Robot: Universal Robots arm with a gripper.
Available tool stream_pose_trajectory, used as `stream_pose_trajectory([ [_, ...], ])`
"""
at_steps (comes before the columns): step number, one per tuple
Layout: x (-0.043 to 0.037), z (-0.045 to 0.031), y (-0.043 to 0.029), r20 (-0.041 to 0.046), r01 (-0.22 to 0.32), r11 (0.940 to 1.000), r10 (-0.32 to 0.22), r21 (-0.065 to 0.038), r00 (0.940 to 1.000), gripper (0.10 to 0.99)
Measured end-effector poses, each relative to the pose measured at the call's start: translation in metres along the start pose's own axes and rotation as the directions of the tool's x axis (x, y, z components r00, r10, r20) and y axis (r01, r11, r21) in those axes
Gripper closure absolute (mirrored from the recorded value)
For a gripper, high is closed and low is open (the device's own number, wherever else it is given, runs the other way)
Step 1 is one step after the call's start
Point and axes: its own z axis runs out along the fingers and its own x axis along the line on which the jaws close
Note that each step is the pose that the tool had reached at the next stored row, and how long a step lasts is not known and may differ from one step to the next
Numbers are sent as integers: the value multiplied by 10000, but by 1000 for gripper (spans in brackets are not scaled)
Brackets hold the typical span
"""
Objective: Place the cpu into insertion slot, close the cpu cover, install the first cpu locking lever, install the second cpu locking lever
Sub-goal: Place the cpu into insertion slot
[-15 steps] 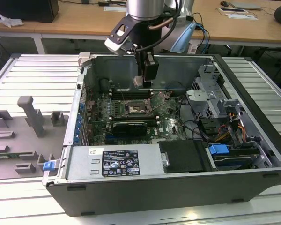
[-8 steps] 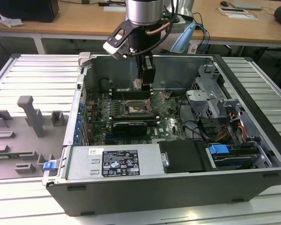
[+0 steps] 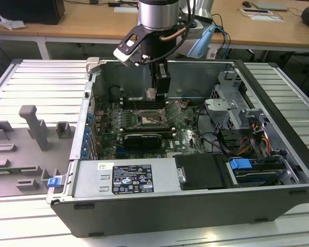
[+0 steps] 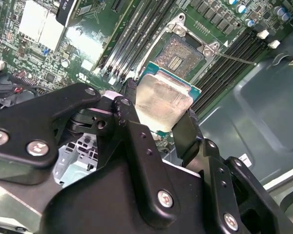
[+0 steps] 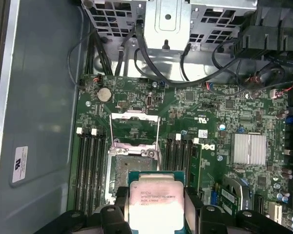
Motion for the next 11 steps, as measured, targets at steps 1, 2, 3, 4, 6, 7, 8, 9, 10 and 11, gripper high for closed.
stream_pose_trajectory([
  [1, 0, 5, 0, 0, 1, 10000, -1, 0, 10000, 549],
  [2, 0, 13, -1, 0, 0, 10000, 0, 0, 10000, 549],
  [3, 0, 19, -2, 2, 0, 10000, 0, 0, 10000, 549],
  [4, -1, 29, -2, 6, 1, 10000, -1, 0, 10000, 549],
  [6, -1, 47, -4, 13, 1, 10000, -1, 1, 10000, 549],
  [7, -1, 52, -4, 15, 2, 10000, -2, 1, 10000, 549],
  [8, -1, 58, -5, 21, 2, 10000, -2, 2, 10000, 549],
  [9, -1, 63, -5, 30, 2, 10000, -2, 2, 10000, 549],
  [10, -1, 67, -6, 39, 3, 10000, -3, 3, 10000, 549],
  [11, -1, 72, -6, 44, 3, 10000, -3, 3, 10000, 549],
])
